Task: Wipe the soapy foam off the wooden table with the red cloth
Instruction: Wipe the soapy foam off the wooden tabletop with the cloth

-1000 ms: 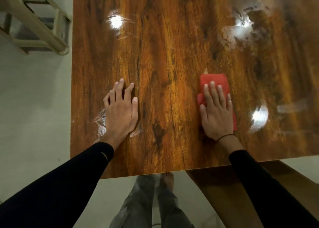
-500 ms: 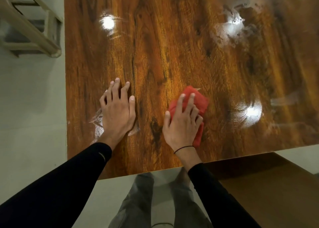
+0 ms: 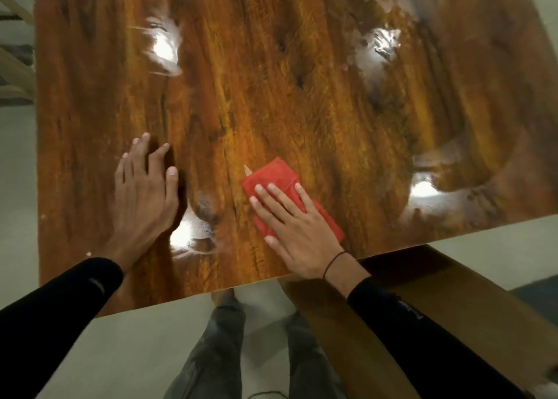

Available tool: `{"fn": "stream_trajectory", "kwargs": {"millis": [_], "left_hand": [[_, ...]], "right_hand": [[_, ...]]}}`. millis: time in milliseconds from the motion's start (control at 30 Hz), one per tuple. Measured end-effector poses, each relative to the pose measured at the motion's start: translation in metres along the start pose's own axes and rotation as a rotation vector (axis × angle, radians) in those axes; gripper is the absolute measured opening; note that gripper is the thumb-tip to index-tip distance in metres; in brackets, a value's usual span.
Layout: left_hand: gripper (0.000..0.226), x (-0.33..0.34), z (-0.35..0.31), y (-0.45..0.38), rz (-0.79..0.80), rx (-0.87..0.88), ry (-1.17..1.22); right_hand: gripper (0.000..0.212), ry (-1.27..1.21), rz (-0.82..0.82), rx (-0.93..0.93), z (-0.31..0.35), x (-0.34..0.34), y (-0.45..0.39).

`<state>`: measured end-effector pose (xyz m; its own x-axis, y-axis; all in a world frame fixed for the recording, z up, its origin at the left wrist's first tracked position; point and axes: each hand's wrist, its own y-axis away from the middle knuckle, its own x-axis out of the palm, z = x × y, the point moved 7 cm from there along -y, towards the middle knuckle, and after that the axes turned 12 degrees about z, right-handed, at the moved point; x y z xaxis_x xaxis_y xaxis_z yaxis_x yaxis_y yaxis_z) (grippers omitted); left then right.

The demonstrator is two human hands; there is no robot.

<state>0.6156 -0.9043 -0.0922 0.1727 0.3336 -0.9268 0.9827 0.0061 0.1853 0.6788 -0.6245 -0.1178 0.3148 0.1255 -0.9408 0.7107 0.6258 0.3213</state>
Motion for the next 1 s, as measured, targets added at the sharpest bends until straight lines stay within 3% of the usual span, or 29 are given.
{"fn": "stream_trajectory", "kwargs": {"millis": [100,233,333,567,667,767,833,1000], "left_hand": [[0.055,0.019,-0.063,0.007,0.065,0.037,0.079],[0.068,0.067,-0.166,0.011,0.201,0.191,0.065],[0.077,0.096,-0.191,0.019,0.199,0.231,-0.054],[0.077,0.108,-0.186,0.017,0.090,0.239,-0.077],[0.077,0.109,-0.185,0.018,0.091,0.227,-0.062],[0.073,0.103,-0.187,0.020,0.083,0.220,0.033],[0.063,0.089,-0.180,0.031,-0.041,0.144,0.167],[0.036,0.056,-0.135,0.088,-0.459,-0.298,0.625]], "right_hand": [[0.074,0.020,0.011,0.055,-0.070,-0.007,0.013],[0.075,-0.143,0.009,0.351,-0.178,-0.028,0.023],[0.081,-0.287,-0.047,0.552,-0.229,-0.030,0.050],[0.085,-0.458,-0.162,0.950,-0.202,-0.020,0.098],[0.085,-0.424,-0.149,0.901,-0.168,-0.020,0.081],[0.083,-0.326,-0.131,0.716,-0.147,-0.025,0.040],[0.083,-0.271,-0.135,0.561,-0.132,-0.034,-0.001],[0.080,-0.121,-0.085,0.191,-0.063,-0.061,-0.116]]}}
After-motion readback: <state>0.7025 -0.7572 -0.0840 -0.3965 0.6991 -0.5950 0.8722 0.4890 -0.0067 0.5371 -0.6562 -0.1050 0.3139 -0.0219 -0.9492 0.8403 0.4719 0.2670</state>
